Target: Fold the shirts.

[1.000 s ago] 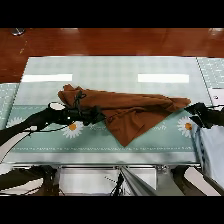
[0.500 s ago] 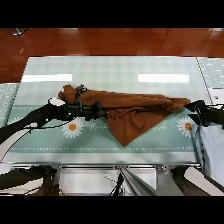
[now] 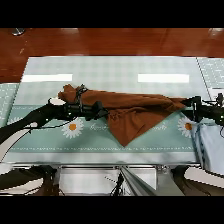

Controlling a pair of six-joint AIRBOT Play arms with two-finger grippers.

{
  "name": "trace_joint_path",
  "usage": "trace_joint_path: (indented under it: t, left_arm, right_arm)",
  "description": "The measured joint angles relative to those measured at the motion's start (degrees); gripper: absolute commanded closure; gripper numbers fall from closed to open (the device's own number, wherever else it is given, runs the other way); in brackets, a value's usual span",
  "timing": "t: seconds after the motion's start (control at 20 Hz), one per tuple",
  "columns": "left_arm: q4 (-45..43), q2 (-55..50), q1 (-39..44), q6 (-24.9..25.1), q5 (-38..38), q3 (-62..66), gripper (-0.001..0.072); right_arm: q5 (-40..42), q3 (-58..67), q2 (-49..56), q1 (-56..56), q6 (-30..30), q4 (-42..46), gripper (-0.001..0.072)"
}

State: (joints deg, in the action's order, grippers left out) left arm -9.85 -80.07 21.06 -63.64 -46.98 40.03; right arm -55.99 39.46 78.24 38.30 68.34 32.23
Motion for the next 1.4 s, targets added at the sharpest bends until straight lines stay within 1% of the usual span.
trace_joint_path:
  t: [0.25, 0.3, 0.35, 0.4, 0.6, 0.75, 0.85, 1.1, 1.2, 1.3, 1.4]
  left_arm:
    - [0.02, 0.0, 0.0, 0.0, -0.13, 0.07, 0.0688]
    - [0.02, 0.0, 0.0, 0.0, -0.13, 0.04, 0.0688]
    - [0.02, 0.0, 0.0, -0.02, -0.26, 0.07, 0.0688]
    - [0.04, 0.0, 0.0, -0.02, -0.5, 0.07, 0.0688]
    - [0.02, 0.35, -1.07, 0.61, -2.32, 0.94, 0.0688]
    - [0.02, 2.27, -5.97, 2.38, -5.07, 6.56, 0.0689]
    - [0.35, 5.05, -11.04, 2.99, -6.88, 14.64, 0.069]
    - [0.13, 13.66, -23.37, 3.13, -8.7, 43.17, 0.069]
    - [-3.15, 17.77, -26.97, 1.36, -9.38, 52.94, 0.069]
    - [-9.4, 22.88, -29.57, -1.6, -9.46, 59.89, 0.069]
    - [-17.68, 28.87, -31.3, -4.59, -9.53, 63.93, 0.069]
  right_arm:
    - [-0.35, 0.57, 1.44, -2.49, -0.39, -1.73, 0.0095]
    - [0.22, 0.81, 1.9, -3.85, -0.35, -2.08, 0.0167]
    - [0.48, 1.25, 2.43, -5.33, -0.35, -2.47, 0.0396]
    - [0.9, 2.08, 3.08, -7.02, -0.28, -3.26, 0.0691]
    - [0.83, 8.81, 4.7, -12.63, -0.31, -3.91, 0.0689]
    - [-2.78, 19.5, 4.94, -14.93, 1.14, -1.11, 0.069]
    - [-5.66, 29.75, 4.13, -15.69, 2.86, 0.44, 0.069]
    - [-9.2, 59.56, -2.82, -16.41, 6.38, 3.69, 0.069]
    - [-9.84, 68.02, -8.41, -16.5, 7.58, 6.08, 0.0689]
    - [-10.36, 72.3, -14.71, -16.55, 8.11, 8.85, 0.0689]
    - [-11.28, 74.64, -21.59, -16.55, 8.57, 13.29, 0.0689]
